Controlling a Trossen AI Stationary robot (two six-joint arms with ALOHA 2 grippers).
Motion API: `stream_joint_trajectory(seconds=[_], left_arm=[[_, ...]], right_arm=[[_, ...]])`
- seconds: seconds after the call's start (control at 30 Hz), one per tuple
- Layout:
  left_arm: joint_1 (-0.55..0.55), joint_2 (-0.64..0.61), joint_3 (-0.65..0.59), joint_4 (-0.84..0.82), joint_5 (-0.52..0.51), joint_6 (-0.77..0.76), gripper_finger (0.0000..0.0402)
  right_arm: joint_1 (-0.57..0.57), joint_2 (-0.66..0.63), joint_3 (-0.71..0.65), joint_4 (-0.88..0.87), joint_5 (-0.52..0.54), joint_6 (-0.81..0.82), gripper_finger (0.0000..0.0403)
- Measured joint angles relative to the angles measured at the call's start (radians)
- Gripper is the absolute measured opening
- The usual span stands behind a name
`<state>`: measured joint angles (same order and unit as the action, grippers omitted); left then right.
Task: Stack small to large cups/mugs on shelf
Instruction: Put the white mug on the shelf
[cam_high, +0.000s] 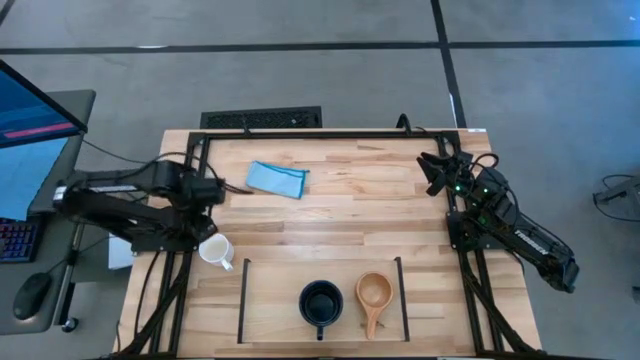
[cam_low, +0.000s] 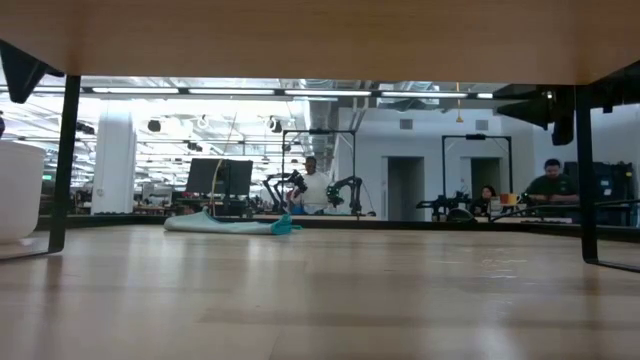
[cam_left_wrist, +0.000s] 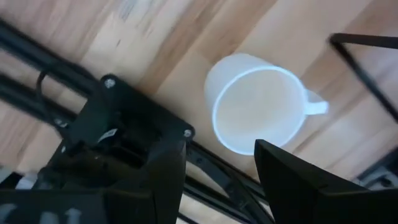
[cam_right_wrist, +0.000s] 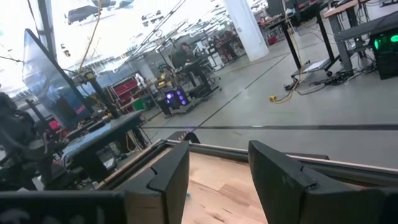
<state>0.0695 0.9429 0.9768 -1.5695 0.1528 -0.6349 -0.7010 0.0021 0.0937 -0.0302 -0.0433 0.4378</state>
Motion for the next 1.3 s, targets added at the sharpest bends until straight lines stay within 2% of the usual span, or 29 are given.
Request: stream_joint_trajectory(seconds=[0.37,0.77,0.87,1.1,1.3], left_arm=[[-0.167,0.122,0.0,0.017,-0.016,-0.197,0.0183],[-0.244,0.138,-0.001,0.065,-0.087,-0.29,0.0183],[-0.259,0.139,-0.039,0.095,-0.081,-0.345,0.0183],[-0.316,0.138,-0.154,0.171,0.019,-0.396,0.0183],[-0.333,0.136,-0.175,0.181,-0.033,-0.406,0.0183]], right_arm=[[0.0,0.0,0.0,-0.008,0.0,0.0,0.0186],[0.0,0.0,0.0,-0.015,0.0,0.0,0.0186],[0.0,0.0,0.0,-0.023,0.0,0.0,0.0186],[0.0,0.0,0.0,-0.023,0.0,0.0,0.0186],[0.0,0.0,0.0,-0.022,0.0,0.0,0.0186]])
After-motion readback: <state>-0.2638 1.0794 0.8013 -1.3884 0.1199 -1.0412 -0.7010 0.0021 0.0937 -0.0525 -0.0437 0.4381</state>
